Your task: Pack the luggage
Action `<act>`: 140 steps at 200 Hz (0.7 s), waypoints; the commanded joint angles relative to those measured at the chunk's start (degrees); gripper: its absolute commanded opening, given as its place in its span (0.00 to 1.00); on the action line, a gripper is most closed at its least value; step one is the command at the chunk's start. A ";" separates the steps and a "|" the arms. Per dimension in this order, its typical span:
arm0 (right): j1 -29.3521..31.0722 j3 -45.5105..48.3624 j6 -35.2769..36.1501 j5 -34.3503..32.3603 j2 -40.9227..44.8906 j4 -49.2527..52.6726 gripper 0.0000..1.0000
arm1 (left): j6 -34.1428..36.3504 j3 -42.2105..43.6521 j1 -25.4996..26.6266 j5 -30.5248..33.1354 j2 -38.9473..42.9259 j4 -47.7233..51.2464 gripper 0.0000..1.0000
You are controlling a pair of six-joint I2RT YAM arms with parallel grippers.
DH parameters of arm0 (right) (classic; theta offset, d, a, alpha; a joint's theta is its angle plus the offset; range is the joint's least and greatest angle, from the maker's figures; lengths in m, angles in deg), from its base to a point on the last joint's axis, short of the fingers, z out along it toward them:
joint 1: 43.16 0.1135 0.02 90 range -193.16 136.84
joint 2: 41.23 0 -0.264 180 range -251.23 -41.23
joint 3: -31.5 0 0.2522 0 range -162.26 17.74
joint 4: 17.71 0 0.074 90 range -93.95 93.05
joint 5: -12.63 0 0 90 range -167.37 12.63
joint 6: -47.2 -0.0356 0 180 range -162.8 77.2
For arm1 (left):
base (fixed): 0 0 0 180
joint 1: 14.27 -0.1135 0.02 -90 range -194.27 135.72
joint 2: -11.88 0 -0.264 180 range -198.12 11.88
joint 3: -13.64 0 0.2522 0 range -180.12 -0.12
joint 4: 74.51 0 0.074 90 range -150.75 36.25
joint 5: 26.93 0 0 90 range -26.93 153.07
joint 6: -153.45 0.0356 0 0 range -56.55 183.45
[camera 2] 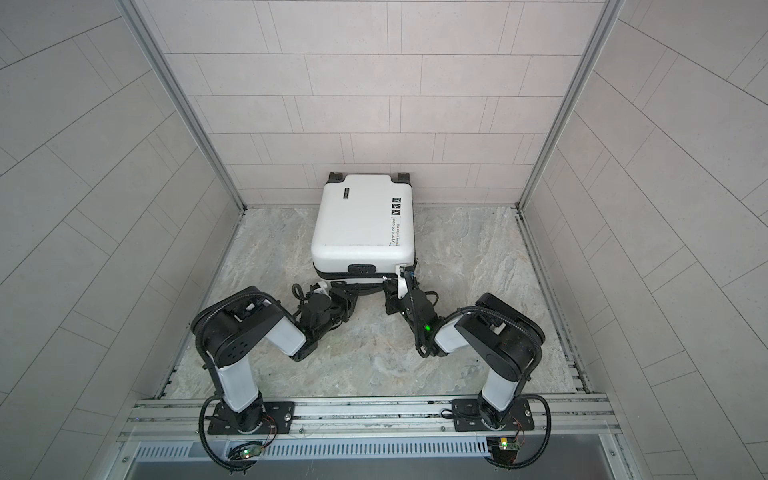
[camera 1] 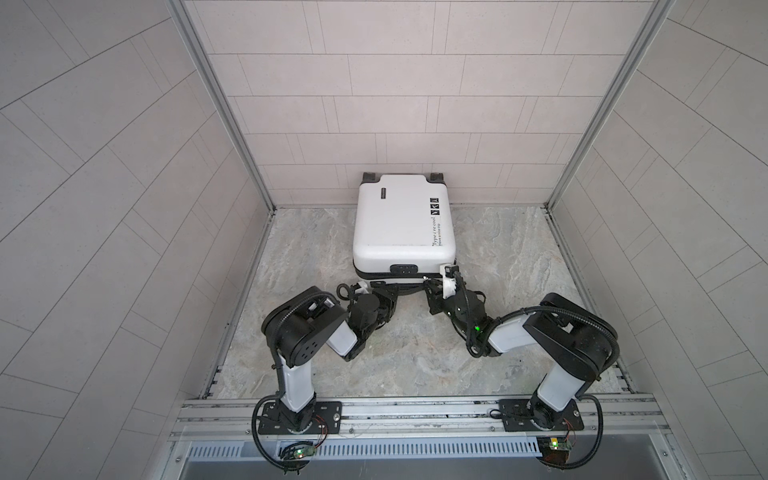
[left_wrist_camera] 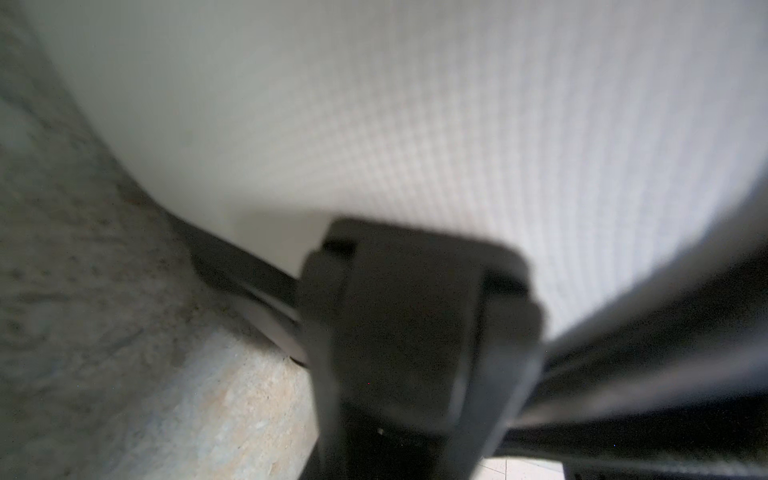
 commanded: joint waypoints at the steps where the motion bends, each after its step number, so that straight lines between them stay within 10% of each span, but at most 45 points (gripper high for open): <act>1: 0.27 -1.45 -1.03 -1.29 -1.36 -2.70 0.30 | 2.86 0.09 0.94 -3.46 1.91 -3.10 0.00; 140: 0.45 -5.19 -5.12 -5.51 -6.84 -5.42 0.13 | 2.93 -0.20 1.16 -3.88 1.74 -3.15 0.00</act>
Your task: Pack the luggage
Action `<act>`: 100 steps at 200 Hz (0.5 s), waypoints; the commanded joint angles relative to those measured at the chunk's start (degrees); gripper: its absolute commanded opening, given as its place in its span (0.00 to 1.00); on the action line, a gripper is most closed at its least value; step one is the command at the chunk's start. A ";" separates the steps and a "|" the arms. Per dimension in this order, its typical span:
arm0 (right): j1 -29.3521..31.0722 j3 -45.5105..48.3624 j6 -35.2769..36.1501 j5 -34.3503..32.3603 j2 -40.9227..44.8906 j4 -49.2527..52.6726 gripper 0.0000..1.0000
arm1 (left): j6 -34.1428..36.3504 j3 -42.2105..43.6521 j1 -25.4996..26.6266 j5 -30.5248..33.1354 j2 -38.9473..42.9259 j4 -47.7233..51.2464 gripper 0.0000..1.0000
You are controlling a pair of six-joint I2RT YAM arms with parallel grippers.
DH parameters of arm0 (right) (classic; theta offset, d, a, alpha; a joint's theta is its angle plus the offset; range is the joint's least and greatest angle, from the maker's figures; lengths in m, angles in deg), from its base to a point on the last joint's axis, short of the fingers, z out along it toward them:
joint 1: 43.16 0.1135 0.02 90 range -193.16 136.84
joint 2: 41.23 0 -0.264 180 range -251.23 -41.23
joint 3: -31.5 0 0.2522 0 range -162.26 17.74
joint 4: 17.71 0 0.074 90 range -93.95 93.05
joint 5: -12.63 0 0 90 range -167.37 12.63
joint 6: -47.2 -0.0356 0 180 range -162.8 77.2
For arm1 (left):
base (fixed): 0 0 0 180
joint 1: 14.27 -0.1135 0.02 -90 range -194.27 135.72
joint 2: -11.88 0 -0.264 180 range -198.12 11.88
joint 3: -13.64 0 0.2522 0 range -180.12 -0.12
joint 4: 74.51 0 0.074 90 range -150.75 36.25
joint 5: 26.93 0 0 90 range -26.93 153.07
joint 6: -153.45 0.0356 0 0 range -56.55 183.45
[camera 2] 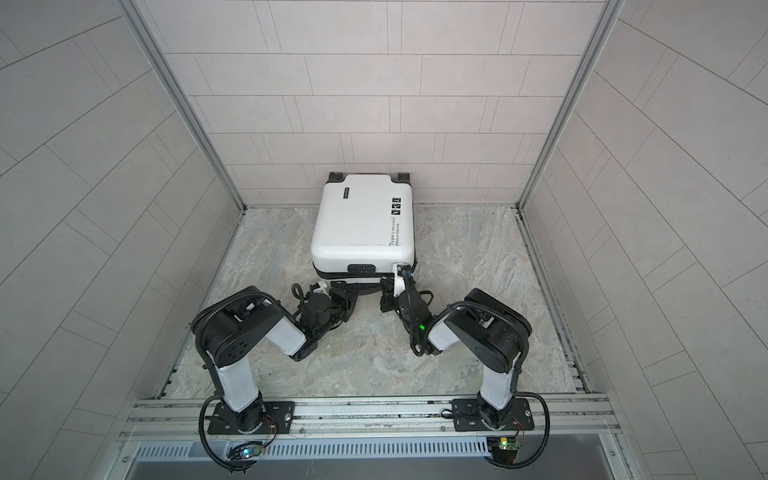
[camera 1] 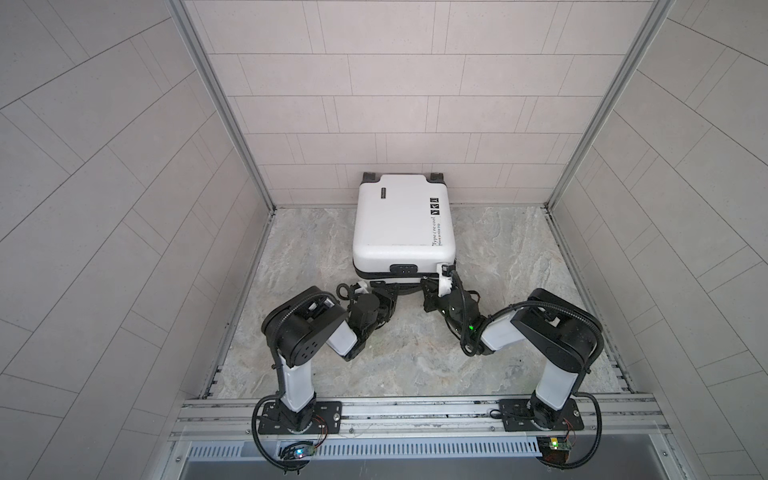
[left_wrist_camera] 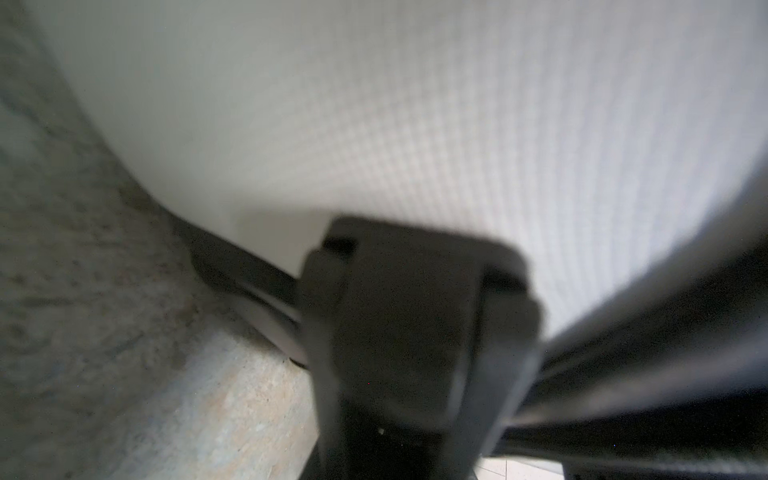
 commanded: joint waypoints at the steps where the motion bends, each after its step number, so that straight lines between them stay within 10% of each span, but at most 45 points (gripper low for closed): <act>1: -0.60 -2.48 -1.50 -3.13 -2.21 -1.65 0.13 | 2.97 -0.14 1.14 -4.19 1.70 -3.15 0.00; 100: -0.69 0.01 -2.75 -7.00 -1.81 -2.90 0.00 | 2.83 0.27 1.12 -3.75 2.00 -3.22 0.00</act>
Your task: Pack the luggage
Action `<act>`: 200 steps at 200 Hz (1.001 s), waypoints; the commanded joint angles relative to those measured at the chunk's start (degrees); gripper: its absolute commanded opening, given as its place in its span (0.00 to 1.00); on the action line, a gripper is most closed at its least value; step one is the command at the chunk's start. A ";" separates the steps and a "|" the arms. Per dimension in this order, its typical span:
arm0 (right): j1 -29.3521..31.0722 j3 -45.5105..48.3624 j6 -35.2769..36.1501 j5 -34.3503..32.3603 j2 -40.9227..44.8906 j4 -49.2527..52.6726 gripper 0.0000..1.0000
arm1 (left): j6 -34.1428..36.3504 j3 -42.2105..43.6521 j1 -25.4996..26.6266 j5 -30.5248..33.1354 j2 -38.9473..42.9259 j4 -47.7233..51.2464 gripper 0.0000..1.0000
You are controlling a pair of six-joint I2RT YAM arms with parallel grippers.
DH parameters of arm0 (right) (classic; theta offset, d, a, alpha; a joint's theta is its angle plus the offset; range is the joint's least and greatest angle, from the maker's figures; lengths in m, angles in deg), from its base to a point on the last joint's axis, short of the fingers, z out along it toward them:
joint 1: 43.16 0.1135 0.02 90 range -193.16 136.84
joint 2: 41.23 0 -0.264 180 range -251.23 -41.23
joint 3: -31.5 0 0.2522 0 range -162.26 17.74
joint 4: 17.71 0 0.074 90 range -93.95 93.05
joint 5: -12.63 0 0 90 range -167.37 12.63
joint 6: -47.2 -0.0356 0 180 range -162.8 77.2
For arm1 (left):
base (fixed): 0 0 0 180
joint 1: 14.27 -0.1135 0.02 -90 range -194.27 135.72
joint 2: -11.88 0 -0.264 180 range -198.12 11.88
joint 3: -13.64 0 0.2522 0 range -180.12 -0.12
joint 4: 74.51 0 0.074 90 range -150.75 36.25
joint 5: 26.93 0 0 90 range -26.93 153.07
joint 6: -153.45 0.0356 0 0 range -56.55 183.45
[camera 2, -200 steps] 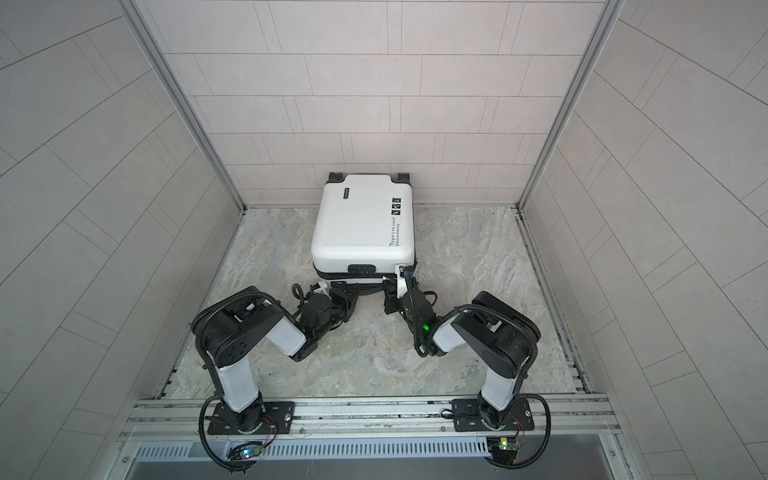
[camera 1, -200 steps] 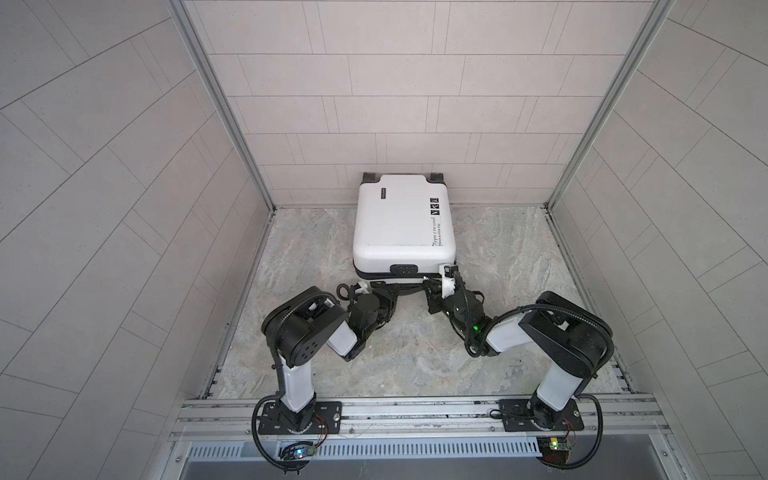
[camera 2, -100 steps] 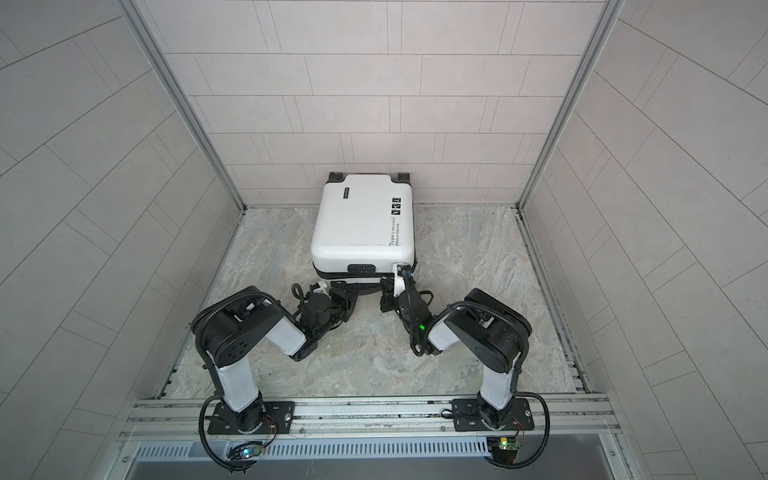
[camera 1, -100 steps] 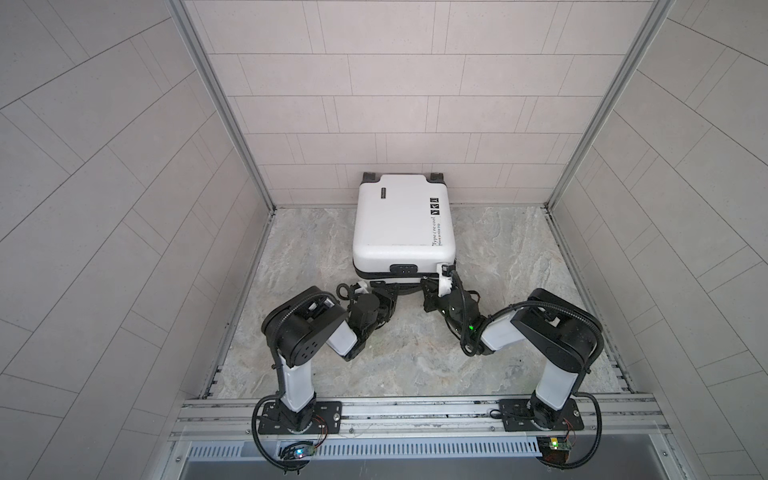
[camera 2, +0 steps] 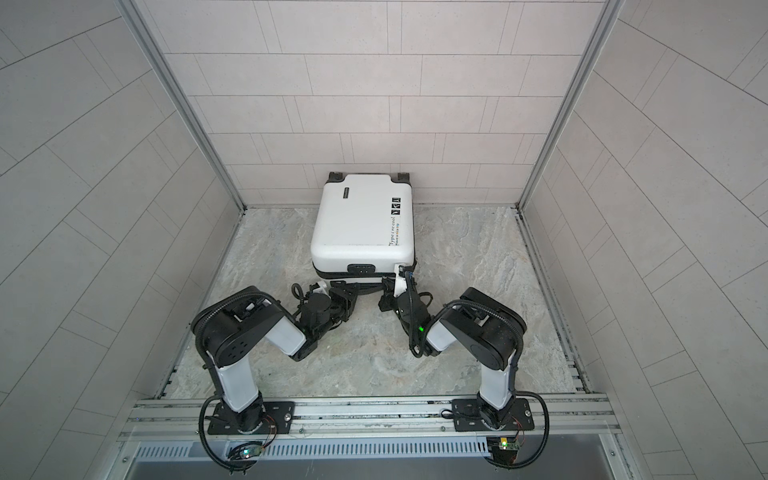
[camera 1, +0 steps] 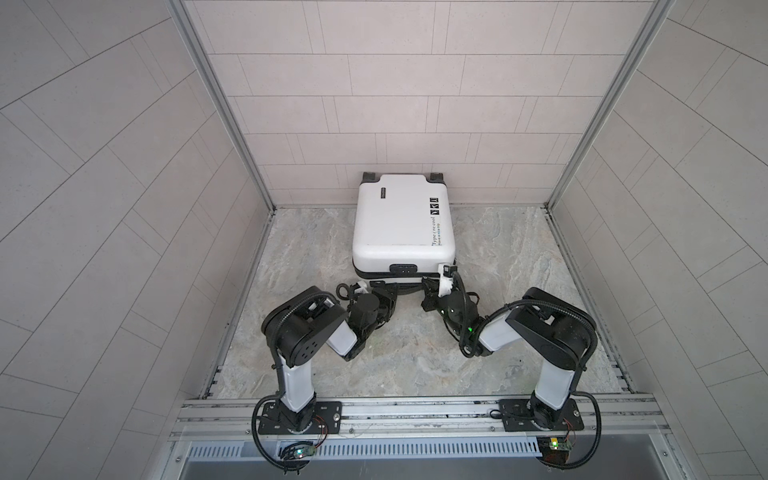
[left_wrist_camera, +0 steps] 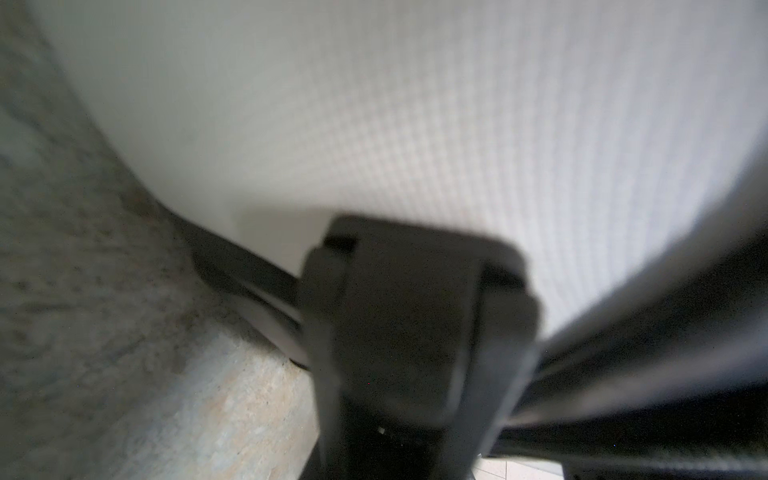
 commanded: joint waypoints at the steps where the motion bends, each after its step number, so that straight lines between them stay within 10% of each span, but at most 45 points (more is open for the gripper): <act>1: -1.15 0.07 -0.62 -4.77 -0.07 -0.05 0.00 | 2.83 0.31 1.21 -3.94 2.01 -3.21 0.00; 200: -6.72 7.65 0.47 -6.59 8.65 4.33 0.00 | 3.67 2.26 1.07 -2.29 3.90 -3.18 0.00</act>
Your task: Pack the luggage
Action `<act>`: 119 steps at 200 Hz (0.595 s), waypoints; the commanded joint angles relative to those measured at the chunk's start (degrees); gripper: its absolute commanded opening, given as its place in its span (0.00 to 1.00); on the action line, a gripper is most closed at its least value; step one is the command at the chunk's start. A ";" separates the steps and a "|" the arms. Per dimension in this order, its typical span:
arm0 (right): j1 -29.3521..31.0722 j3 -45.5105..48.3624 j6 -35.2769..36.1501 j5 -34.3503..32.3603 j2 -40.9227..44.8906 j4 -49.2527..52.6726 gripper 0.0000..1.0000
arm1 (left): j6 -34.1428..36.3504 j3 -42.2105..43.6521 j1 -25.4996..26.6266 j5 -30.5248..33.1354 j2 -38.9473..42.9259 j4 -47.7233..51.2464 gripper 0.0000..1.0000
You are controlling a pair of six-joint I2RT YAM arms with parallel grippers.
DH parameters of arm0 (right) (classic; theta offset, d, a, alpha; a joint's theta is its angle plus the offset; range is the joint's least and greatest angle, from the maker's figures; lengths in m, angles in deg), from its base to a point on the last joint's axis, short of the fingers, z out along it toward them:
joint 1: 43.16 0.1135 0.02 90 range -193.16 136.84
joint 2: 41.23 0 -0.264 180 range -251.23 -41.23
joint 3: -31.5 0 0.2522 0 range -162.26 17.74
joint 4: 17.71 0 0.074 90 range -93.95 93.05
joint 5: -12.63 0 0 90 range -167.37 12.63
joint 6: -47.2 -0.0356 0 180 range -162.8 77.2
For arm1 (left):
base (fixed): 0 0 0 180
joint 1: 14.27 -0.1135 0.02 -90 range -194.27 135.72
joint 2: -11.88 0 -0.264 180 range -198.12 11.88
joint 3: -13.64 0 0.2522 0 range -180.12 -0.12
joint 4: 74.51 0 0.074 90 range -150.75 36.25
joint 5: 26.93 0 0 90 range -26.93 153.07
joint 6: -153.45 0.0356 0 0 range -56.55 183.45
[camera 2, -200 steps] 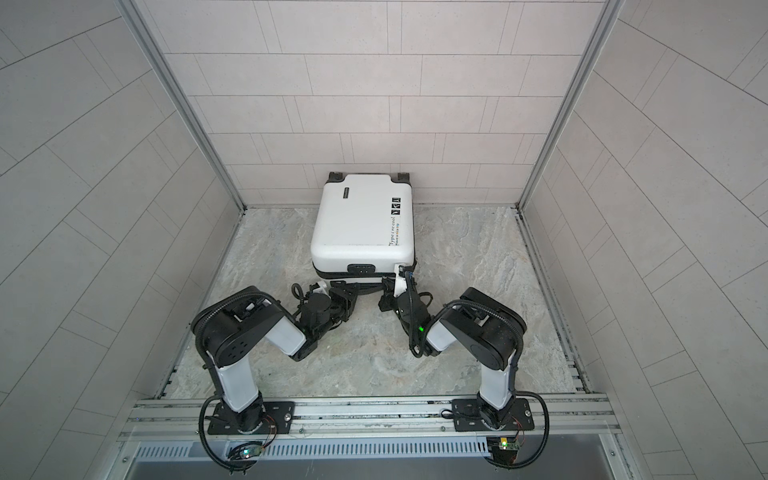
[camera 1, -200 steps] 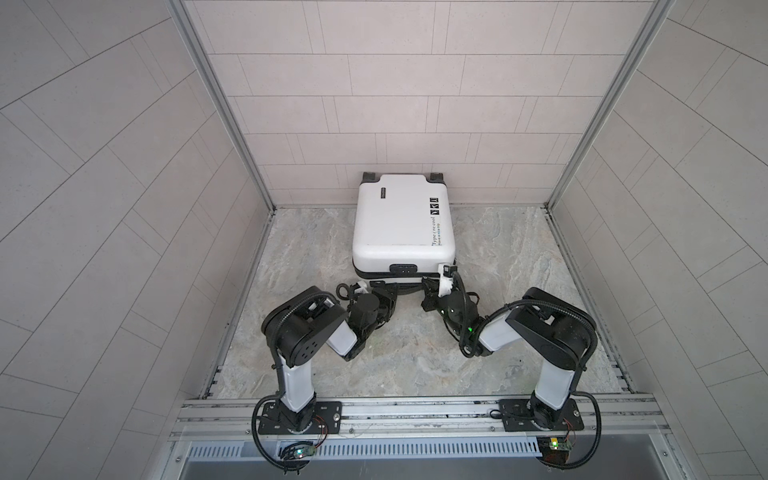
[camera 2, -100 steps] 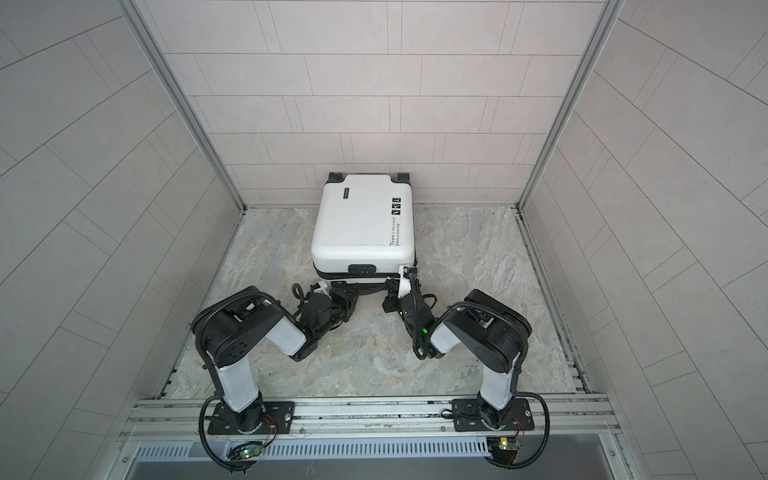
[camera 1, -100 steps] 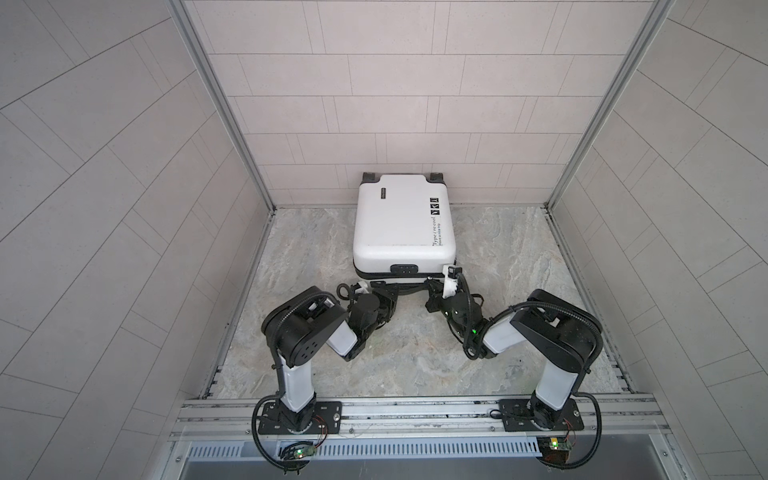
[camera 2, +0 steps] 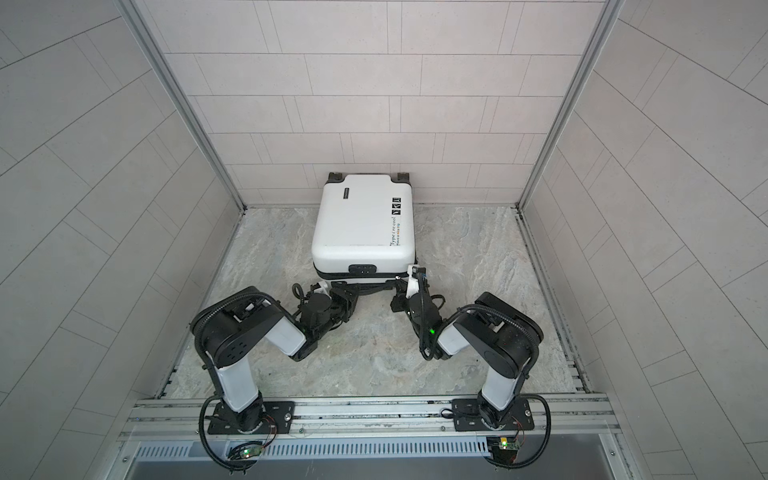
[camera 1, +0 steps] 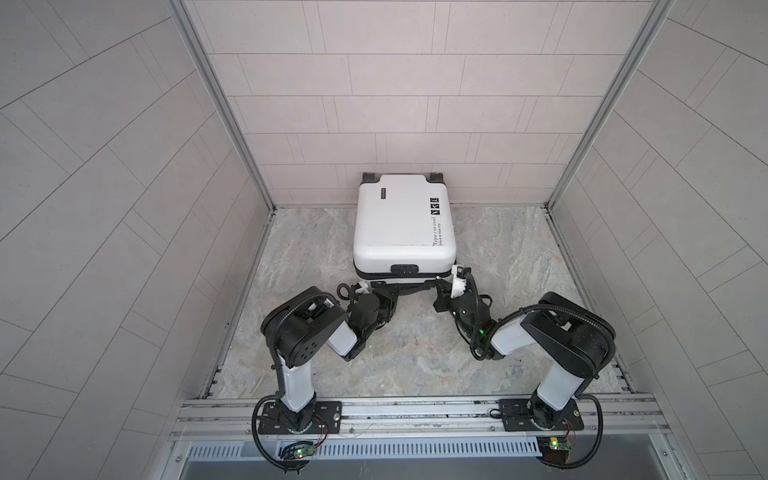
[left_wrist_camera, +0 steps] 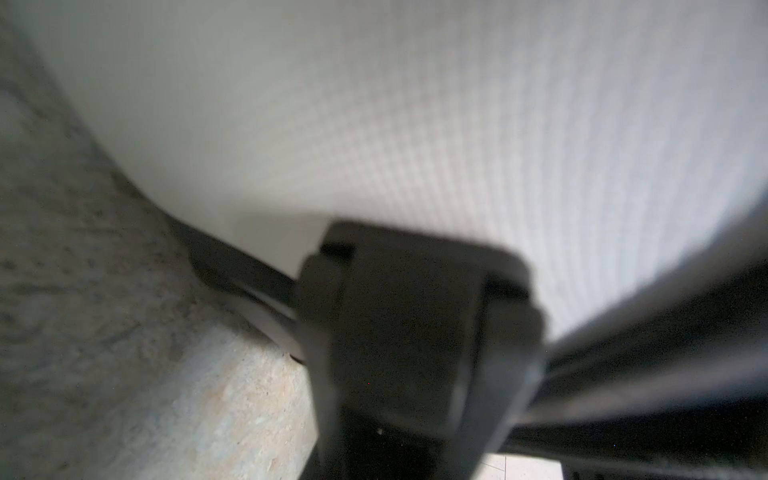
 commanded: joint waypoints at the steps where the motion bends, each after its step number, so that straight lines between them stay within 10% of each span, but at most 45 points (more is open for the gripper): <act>1: -3.07 1.37 0.21 -5.91 2.44 2.52 0.00 | 3.69 2.09 0.90 -1.54 3.47 -3.61 0.00; 119: -10.28 3.84 1.25 -0.88 8.23 8.46 0.00 | 3.73 3.53 0.83 -2.16 4.45 -3.49 0.00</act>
